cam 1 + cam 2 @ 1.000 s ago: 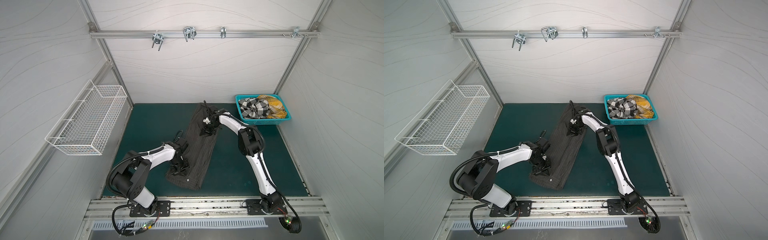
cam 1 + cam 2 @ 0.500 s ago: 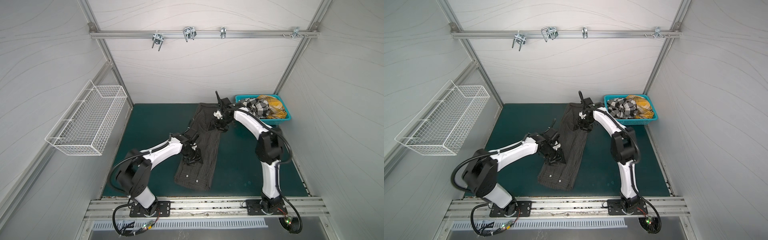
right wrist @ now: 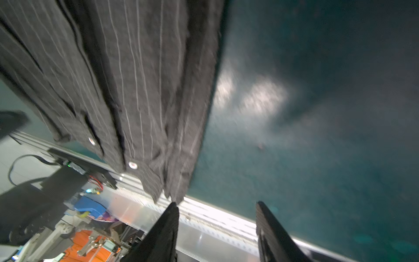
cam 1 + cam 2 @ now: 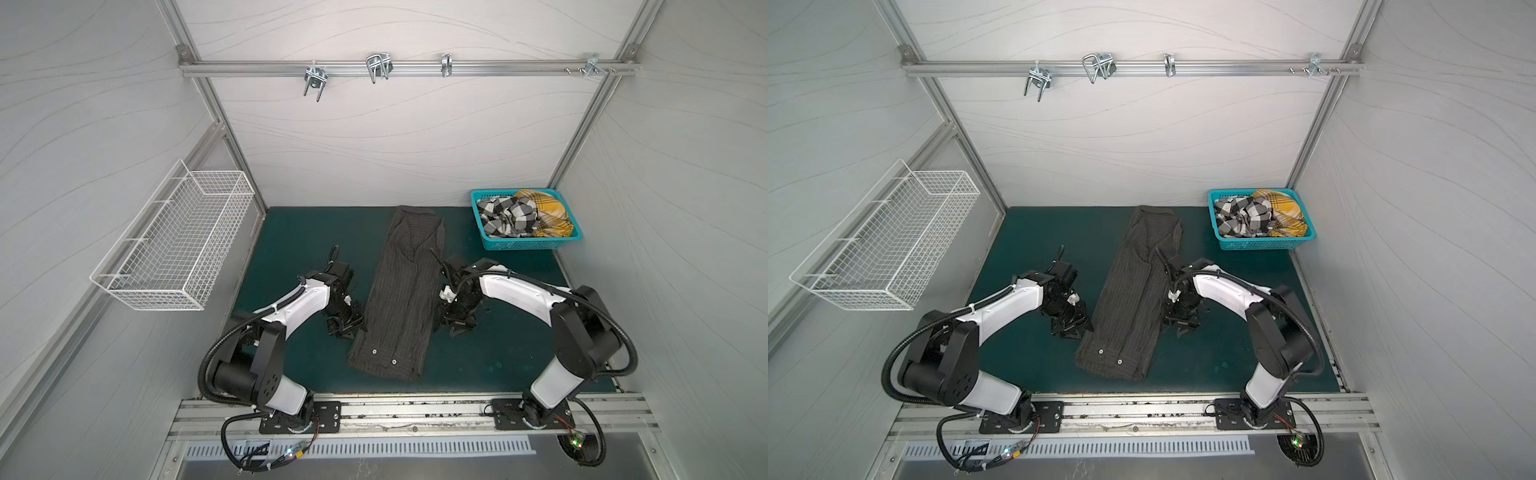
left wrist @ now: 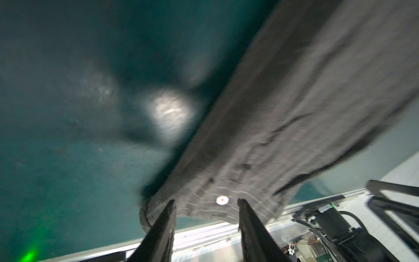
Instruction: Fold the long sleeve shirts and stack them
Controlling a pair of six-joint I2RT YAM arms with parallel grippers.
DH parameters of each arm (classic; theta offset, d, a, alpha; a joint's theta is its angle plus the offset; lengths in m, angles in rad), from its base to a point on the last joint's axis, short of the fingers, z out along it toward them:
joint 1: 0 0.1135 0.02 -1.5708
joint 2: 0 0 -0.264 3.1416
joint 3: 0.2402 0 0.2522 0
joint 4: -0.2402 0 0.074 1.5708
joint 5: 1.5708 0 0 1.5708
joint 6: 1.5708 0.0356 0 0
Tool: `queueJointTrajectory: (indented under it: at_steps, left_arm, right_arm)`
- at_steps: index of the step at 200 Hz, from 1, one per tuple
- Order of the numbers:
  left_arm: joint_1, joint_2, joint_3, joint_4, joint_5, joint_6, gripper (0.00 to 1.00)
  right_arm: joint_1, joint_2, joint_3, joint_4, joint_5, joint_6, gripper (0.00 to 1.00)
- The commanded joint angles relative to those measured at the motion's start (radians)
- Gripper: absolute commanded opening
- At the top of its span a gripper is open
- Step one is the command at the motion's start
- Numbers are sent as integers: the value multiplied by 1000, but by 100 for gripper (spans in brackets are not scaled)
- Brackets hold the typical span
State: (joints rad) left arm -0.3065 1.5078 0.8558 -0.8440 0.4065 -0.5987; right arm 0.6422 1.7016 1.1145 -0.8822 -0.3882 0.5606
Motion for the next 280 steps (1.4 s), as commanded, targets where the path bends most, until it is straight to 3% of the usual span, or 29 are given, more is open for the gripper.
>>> queueJointTrajectory:
  at_steps: [1,20,40,53,92,102,113,134,148,155,180,200,229,253,280]
  left_arm:
    - [0,13,-18,70,-3,-7,49]
    - [0,28,-61,95,0,-17,44]
    - [-29,30,-108,142,27,-52,37]
    - [-87,40,-124,179,39,-87,31]
    - [-313,71,-110,320,38,-243,28]
    - [-339,75,-98,340,30,-265,30]
    - [-343,60,-75,306,-7,-266,33]
    - [-338,-49,-41,198,-100,-243,46]
    - [-323,-129,-12,103,-134,-207,54]
    - [-307,-167,0,49,-148,-190,64]
    - [-166,-324,-32,-45,-103,-153,67]
    - [-73,-418,-123,30,-4,-147,66]
    - [-71,-402,-229,241,166,-218,65]
    - [-71,-395,-300,376,151,-275,70]
    - [-74,-302,-320,451,205,-293,69]
  right_arm:
    - [6,76,19,108,-56,69,57]
    - [11,152,72,121,-54,66,54]
    - [6,220,153,58,3,46,36]
    - [-14,249,195,6,64,31,27]
    - [-136,251,248,-83,159,-43,24]
    - [-160,247,275,-121,186,-71,28]
    - [-176,218,288,-146,190,-94,39]
    - [-177,126,283,-199,224,-113,57]
    - [-177,52,244,-219,233,-101,63]
    - [-177,18,217,-220,221,-90,64]
    - [-168,-118,107,-189,168,-45,65]
    - [-141,-215,33,-157,155,3,65]
    - [-96,-299,-46,-106,96,49,71]
    - [-34,-288,-55,-106,123,48,79]
    - [-9,-256,-95,-38,78,49,78]
